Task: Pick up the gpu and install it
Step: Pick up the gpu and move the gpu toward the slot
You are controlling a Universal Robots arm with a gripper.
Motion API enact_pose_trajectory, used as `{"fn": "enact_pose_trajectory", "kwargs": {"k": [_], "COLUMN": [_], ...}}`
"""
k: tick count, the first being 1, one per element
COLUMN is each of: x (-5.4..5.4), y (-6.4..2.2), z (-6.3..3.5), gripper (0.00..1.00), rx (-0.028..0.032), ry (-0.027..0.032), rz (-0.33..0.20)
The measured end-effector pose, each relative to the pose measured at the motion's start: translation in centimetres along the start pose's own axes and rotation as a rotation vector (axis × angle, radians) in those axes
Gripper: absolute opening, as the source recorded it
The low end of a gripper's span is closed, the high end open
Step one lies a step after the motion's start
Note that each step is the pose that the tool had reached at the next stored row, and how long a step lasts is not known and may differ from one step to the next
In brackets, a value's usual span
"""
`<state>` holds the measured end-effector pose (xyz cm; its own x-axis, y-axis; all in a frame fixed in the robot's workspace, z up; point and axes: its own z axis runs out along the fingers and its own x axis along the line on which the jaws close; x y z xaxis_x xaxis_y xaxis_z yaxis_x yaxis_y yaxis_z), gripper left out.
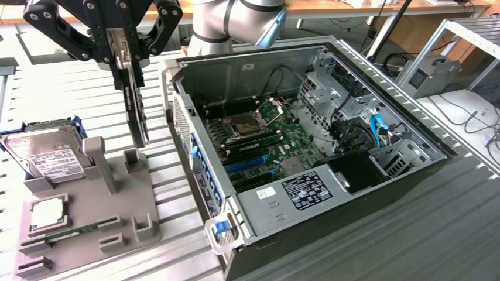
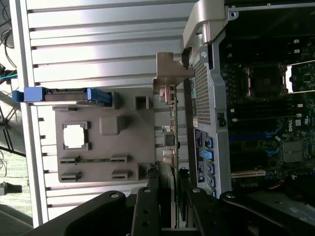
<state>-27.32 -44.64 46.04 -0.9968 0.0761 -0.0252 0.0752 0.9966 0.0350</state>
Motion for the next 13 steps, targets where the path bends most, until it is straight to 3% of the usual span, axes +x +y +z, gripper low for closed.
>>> {"fn": "enact_pose_trajectory", "kwargs": {"k": [13], "x": [-0.26], "y": [0.01], "z": [0.2], "gripper": [0.27], "rx": [0.0002], "ry": [0.0], "rz": [0.0]}}
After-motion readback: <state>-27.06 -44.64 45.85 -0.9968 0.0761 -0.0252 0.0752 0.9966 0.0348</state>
